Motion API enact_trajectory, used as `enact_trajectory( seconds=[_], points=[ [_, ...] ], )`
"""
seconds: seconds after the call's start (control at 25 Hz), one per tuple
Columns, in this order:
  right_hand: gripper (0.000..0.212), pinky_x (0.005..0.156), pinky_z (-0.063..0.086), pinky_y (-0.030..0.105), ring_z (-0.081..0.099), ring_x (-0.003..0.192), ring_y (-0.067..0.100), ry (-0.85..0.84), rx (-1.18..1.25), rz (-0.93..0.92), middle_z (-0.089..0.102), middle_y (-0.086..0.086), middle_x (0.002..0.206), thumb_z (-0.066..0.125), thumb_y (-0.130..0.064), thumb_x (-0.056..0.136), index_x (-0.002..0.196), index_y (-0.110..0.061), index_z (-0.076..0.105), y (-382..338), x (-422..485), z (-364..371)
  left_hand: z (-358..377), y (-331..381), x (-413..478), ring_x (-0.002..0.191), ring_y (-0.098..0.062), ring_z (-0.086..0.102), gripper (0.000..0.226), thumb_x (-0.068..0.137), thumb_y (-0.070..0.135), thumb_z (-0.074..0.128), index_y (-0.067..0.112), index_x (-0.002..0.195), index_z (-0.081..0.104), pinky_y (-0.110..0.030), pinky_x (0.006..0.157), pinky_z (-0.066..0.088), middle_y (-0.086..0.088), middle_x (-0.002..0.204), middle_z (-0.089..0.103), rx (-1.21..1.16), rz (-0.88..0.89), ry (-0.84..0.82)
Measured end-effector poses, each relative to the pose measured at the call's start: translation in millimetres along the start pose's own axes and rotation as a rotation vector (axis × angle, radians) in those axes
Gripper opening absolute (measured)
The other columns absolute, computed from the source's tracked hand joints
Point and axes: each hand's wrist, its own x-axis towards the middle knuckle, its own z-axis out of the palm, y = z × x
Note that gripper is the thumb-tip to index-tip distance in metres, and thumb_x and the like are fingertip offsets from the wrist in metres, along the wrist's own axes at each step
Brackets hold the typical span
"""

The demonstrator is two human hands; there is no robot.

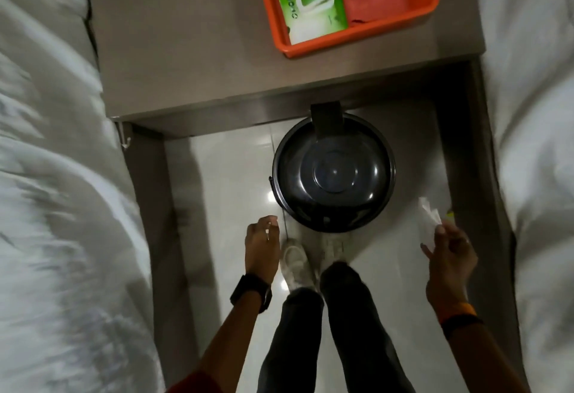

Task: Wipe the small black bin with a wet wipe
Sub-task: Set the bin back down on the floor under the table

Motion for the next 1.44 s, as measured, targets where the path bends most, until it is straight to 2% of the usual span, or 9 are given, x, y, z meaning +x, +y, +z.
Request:
enact_trajectory(
  seconds=[0.16, 0.28, 0.36, 0.52, 0.64, 0.72, 0.84, 1.04, 1.44],
  points=[
    [0.023, 0.090, 0.057, 0.032, 0.063, 0.113, 0.018, 0.080, 0.011, -0.087, 0.063, 0.006, 0.122, 0.055, -0.013, 0.104, 0.125, -0.010, 0.063, -7.7, -15.2, 2.3, -16.9, -13.8, -4.7, 0.127, -0.027, 0.051, 0.033, 0.103, 0.032, 0.048, 0.019, 0.133, 0.056, -0.040, 0.108, 0.043, -0.003, 0.123, 0.053, 0.042, -0.026, -0.009],
    [0.024, 0.073, 0.057, 0.009, 0.066, 0.096, -0.008, 0.044, -0.005, -0.201, 0.064, 0.003, 0.122, 0.058, -0.014, 0.103, 0.126, -0.010, 0.063, -22.5, -17.6, 6.0, -35.3, -21.6, -8.4, 0.137, -0.025, 0.043, 0.057, 0.099, 0.048, 0.047, 0.018, 0.146, 0.042, -0.045, 0.114, 0.040, -0.008, 0.145, 0.046, 0.389, 0.238, 0.070],
    [0.025, 0.075, 0.055, 0.004, 0.067, 0.095, -0.013, 0.016, -0.027, -0.266, 0.065, 0.001, 0.122, 0.060, -0.016, 0.102, 0.127, -0.009, 0.062, -30.4, -19.3, 6.7, -45.8, -19.9, -11.2, 0.145, -0.029, 0.035, 0.070, 0.096, 0.058, 0.040, 0.014, 0.150, 0.036, -0.049, 0.119, 0.034, -0.012, 0.152, 0.041, 0.564, 0.430, 0.115],
    [0.032, 0.087, 0.059, 0.029, 0.065, 0.113, 0.012, 0.082, 0.002, -0.245, 0.066, 0.009, 0.129, 0.060, -0.016, 0.102, 0.132, -0.006, 0.059, -47.7, -24.5, 9.4, -54.2, -4.0, -16.1, 0.154, -0.031, 0.020, 0.084, 0.093, 0.068, 0.033, 0.010, 0.154, 0.027, -0.052, 0.125, 0.019, -0.015, 0.160, 0.032, 0.699, 0.498, 0.095],
    [0.030, 0.083, 0.062, 0.028, 0.067, 0.114, 0.022, 0.184, 0.037, -0.159, 0.067, 0.012, 0.130, 0.059, -0.019, 0.103, 0.131, -0.008, 0.061, -58.4, -27.2, 5.8, -54.8, 8.2, -20.0, 0.154, -0.031, 0.019, 0.086, 0.092, 0.066, 0.039, 0.009, 0.155, 0.026, -0.052, 0.126, 0.017, -0.015, 0.162, 0.030, 0.712, 0.499, 0.075],
    [0.024, 0.071, 0.064, 0.022, 0.070, 0.104, 0.023, 0.029, -0.034, -0.099, 0.068, 0.011, 0.122, 0.060, -0.018, 0.102, 0.126, -0.013, 0.063, -60.5, -29.1, 8.1, -54.1, 17.2, -19.5, 0.154, -0.032, 0.020, 0.086, 0.091, 0.064, 0.042, 0.008, 0.155, 0.027, -0.053, 0.125, 0.018, -0.015, 0.162, 0.030, 0.714, 0.513, 0.060],
    [0.027, 0.080, 0.064, 0.039, 0.073, 0.101, 0.031, -0.284, -0.307, -0.074, 0.071, 0.019, 0.119, 0.062, -0.012, 0.101, 0.126, -0.003, 0.064, -55.2, -25.4, 36.5, -47.0, 30.7, -13.7, 0.152, -0.034, 0.025, 0.085, 0.091, 0.065, 0.042, 0.009, 0.154, 0.029, -0.055, 0.124, 0.021, -0.016, 0.160, 0.033, 0.702, 0.550, 0.036],
    [0.019, 0.085, 0.063, 0.051, 0.075, 0.090, 0.036, -0.402, -0.692, -0.267, 0.076, 0.021, 0.104, 0.061, -0.007, 0.099, 0.115, -0.003, 0.073, -36.8, -4.6, 106.9, -33.3, 48.6, 7.1, 0.154, -0.032, 0.021, 0.085, 0.092, 0.064, 0.045, 0.012, 0.156, 0.025, -0.054, 0.125, 0.019, -0.014, 0.163, 0.028, 0.701, 0.575, -0.017],
    [0.020, 0.066, 0.048, 0.025, 0.074, 0.084, 0.033, -0.261, -0.797, -0.490, 0.076, 0.017, 0.095, 0.053, -0.014, 0.102, 0.102, -0.006, 0.072, -43.4, 5.7, 107.6, -38.1, 55.0, 17.8, 0.152, -0.032, 0.024, 0.081, 0.093, 0.059, 0.051, 0.012, 0.155, 0.029, -0.054, 0.125, 0.021, -0.015, 0.160, 0.034, 0.697, 0.608, -0.014]
  ],
)
